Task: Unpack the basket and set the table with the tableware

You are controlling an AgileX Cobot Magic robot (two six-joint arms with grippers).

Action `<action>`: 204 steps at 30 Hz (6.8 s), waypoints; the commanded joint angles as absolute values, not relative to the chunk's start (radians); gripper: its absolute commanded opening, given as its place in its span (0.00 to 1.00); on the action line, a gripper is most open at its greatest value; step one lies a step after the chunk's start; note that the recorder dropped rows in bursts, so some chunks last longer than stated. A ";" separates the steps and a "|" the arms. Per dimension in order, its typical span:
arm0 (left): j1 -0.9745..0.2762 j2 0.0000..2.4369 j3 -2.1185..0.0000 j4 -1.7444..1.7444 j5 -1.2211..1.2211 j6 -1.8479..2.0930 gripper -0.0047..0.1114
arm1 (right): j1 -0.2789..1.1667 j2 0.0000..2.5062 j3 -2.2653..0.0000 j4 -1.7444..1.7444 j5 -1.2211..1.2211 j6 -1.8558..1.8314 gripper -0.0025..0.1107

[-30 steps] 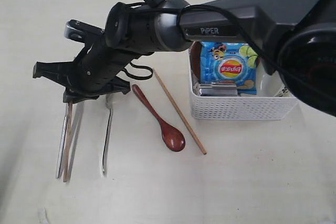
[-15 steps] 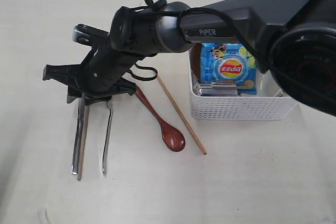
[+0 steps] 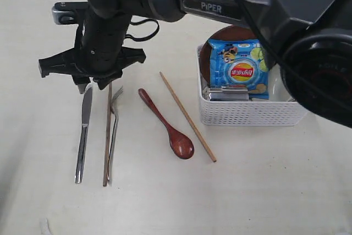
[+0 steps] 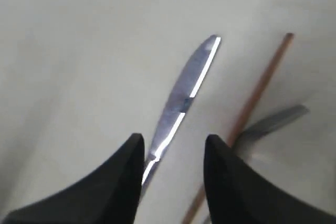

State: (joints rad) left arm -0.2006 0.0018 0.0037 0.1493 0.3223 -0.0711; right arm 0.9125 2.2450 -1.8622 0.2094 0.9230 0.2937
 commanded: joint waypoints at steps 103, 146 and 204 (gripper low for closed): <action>-0.198 0.000 0.000 0.146 0.321 -0.068 0.04 | 0.989 2.276 -1.917 -0.182 1.220 0.412 0.02; -0.198 0.000 0.000 0.156 0.321 -0.068 0.04 | 1.105 2.252 -1.847 0.051 1.066 0.358 0.36; -0.198 0.000 0.000 0.156 0.321 -0.068 0.04 | 1.186 2.342 -1.847 0.075 0.968 1.068 0.02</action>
State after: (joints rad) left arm -0.2006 0.0018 0.0037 0.1546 0.3223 -0.0711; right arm 1.1885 2.3478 -1.8473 0.0906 0.9649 1.0473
